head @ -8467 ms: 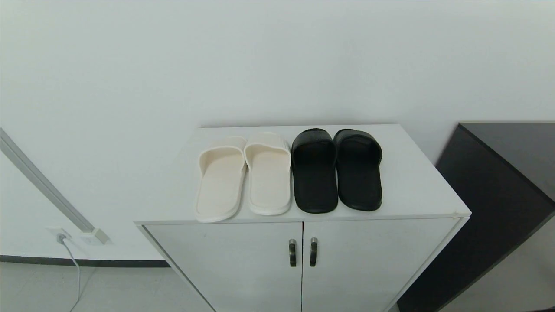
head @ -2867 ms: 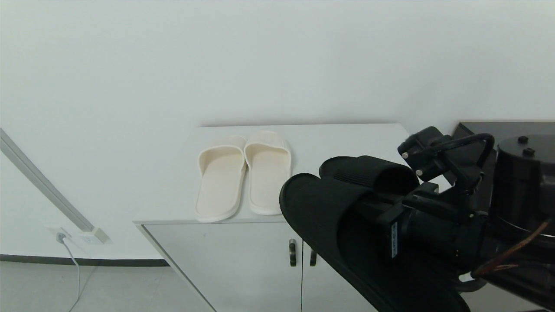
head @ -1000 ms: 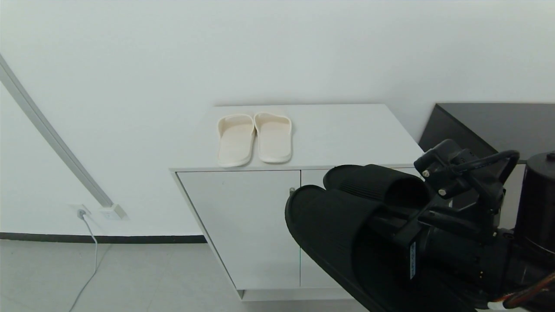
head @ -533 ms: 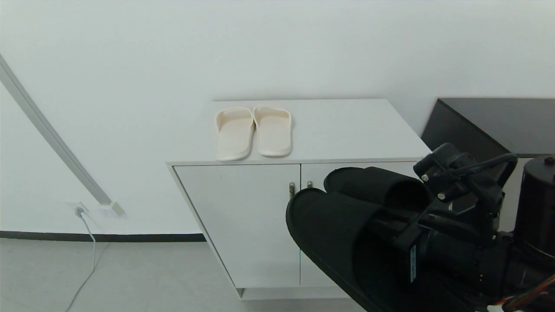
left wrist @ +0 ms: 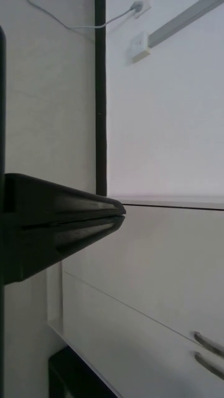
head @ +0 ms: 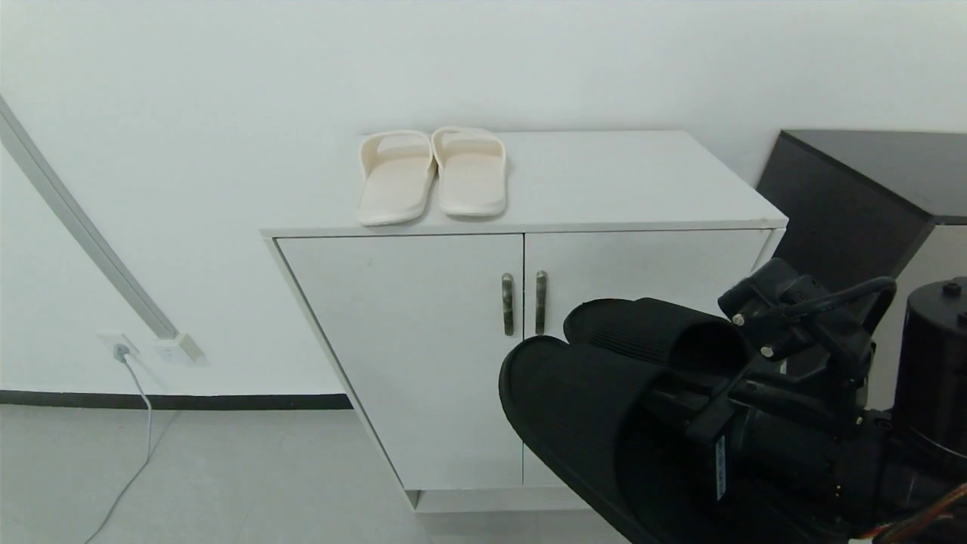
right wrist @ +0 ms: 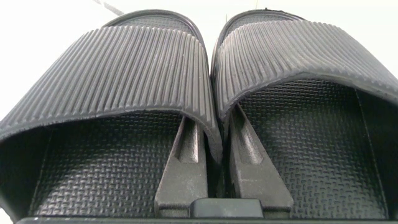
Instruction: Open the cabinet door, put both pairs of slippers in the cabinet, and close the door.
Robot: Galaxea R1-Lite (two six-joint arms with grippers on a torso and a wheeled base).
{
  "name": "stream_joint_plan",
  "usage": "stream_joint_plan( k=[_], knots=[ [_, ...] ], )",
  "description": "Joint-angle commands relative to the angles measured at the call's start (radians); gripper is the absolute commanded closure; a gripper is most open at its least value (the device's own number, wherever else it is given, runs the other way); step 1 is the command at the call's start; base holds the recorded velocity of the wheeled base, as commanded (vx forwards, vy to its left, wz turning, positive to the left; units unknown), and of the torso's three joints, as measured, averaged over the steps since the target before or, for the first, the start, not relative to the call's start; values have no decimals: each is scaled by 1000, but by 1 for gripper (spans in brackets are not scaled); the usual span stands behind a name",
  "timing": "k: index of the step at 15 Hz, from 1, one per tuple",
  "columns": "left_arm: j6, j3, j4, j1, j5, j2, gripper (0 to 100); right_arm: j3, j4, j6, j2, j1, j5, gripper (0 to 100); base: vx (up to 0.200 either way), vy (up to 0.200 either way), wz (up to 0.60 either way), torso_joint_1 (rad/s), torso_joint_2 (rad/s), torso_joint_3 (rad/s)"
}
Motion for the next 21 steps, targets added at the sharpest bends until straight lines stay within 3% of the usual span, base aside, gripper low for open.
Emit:
stream_joint_plan(
  k=[1, 3, 4, 16, 21],
  knots=[
    [1, 0, 0, 0, 1, 0, 100, 3, 0, 0, 5, -1, 1, 100, 0, 0, 0, -173, 500, 320],
    [-6, -1, 1, 0, -1, 0, 100, 1, 0, -2, 8, -1, 1, 100, 0, 0, 0, -166, 491, 315],
    [-8, -1, 1, 0, -1, 0, 0, 3, 0, -2, 8, -1, -1, 100, 0, 0, 0, -159, 481, 325],
    [0, -1, 1, 0, -1, 0, 0, 15, 0, -2, 10, 1, 2, 100, 0, 0, 0, -92, 459, 360],
    [0, 0, 1, 0, -1, 0, 0, 21, 0, -2, 7, 1, 4, 100, 0, 0, 0, -1, 114, 105]
  ],
)
